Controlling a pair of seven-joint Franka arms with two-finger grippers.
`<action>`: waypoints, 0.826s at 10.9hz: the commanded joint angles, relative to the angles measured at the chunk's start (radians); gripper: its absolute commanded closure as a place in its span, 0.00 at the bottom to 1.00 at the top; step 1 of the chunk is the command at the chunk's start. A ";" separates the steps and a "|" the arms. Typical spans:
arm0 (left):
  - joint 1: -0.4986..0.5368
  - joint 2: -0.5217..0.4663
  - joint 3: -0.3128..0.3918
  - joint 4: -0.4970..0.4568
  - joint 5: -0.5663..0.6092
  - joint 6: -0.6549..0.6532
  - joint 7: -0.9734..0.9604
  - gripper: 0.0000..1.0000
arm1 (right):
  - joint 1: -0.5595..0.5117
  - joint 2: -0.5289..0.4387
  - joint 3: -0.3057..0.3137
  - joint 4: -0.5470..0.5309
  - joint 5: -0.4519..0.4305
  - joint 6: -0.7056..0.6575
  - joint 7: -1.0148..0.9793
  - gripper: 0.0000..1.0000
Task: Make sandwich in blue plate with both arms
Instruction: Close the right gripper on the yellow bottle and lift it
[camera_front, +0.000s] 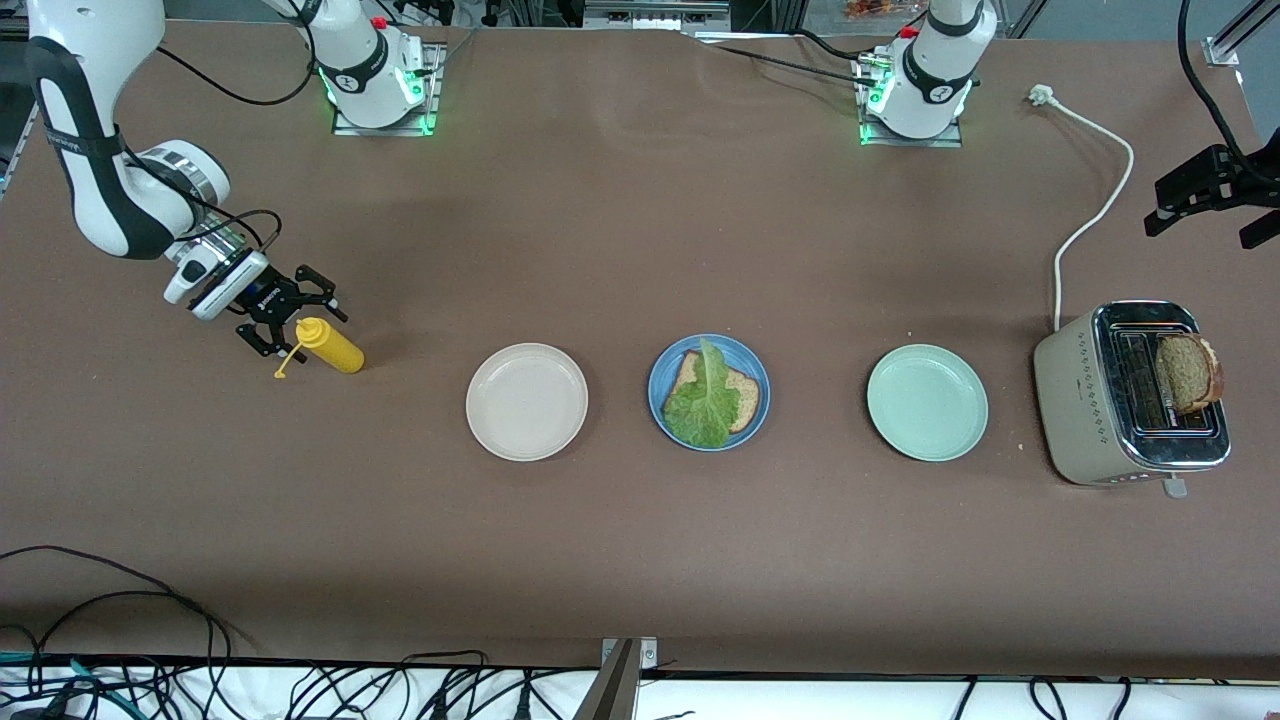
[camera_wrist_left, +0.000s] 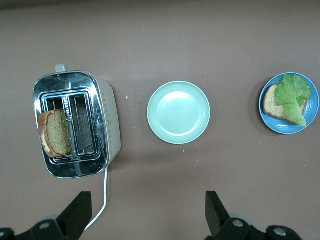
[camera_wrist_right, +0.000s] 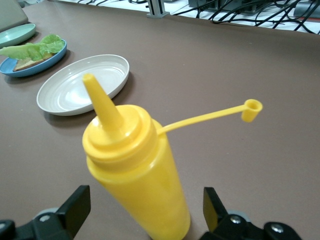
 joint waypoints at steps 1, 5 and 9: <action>0.002 0.006 0.000 0.022 -0.017 -0.019 -0.007 0.00 | -0.007 0.049 0.000 0.022 0.061 -0.051 -0.048 0.00; 0.002 0.006 0.000 0.022 -0.017 -0.017 -0.007 0.00 | -0.007 0.053 -0.002 0.023 0.061 -0.057 -0.048 0.75; 0.002 0.006 0.000 0.022 -0.017 -0.017 -0.007 0.00 | -0.006 0.041 0.006 0.063 0.043 -0.032 -0.033 1.00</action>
